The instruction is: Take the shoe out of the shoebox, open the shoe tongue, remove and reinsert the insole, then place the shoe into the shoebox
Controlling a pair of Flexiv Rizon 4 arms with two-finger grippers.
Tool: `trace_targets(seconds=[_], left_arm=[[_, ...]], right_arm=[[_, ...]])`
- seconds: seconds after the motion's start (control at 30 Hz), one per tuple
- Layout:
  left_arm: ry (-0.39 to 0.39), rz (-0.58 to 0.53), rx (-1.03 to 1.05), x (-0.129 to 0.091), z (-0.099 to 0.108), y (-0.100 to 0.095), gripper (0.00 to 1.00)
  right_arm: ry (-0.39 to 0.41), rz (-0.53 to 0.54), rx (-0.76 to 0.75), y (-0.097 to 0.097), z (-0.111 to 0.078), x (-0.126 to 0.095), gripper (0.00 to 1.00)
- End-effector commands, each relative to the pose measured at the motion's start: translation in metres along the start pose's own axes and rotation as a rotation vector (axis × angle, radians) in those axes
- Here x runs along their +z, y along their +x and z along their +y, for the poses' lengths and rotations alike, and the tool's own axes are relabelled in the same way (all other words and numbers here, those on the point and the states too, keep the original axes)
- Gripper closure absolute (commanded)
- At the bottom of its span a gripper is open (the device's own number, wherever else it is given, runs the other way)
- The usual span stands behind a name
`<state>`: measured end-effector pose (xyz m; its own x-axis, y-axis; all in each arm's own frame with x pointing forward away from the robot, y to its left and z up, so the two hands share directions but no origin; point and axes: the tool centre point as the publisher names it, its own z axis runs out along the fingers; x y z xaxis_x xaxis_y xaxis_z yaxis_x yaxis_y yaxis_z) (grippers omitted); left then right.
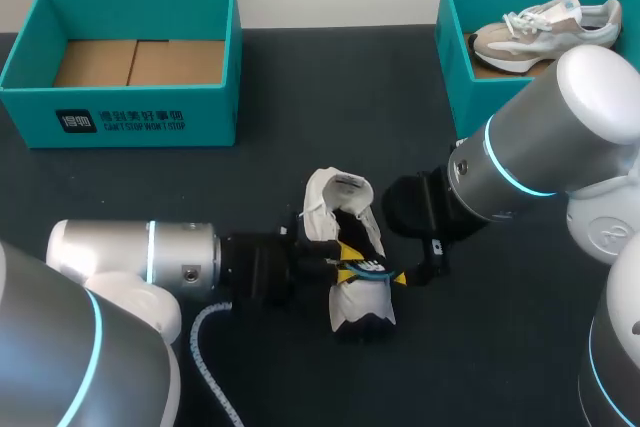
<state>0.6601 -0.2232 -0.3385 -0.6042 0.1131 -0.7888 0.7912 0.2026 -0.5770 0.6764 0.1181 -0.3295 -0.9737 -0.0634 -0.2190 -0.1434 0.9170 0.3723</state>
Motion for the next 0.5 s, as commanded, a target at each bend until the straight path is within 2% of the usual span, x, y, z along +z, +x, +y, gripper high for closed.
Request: trace_targets(seconds=[0.03, 0.13, 0.2, 0.27, 0.5], left_arm=[[0.019, -0.024, -0.007, -0.008, -0.009, -0.001, 0.74], [0.039, -0.019, -0.016, -0.007, -0.016, -0.001, 0.77], [0.05, -0.005, -0.019, -0.004, -0.019, 0.002, 0.82], [0.055, 0.012, -0.026, 0.001, -0.02, 0.006, 1.0], [0.038, 0.094, -0.052, 0.012, -0.013, 0.024, 1.0]], right_arm=[[-0.001, -0.003, 0.0, 0.001, 0.0, 0.0, 0.0], [-0.001, -0.003, 0.0, 0.001, 0.0, 0.0, 0.0], [-0.001, -0.003, 0.0, 0.001, 0.0, 0.0, 0.0], [-0.001, -0.003, 0.0, 0.001, 0.0, 0.0, 0.0], [-0.001, -0.003, 0.0, 0.001, 0.0, 0.0, 0.0]])
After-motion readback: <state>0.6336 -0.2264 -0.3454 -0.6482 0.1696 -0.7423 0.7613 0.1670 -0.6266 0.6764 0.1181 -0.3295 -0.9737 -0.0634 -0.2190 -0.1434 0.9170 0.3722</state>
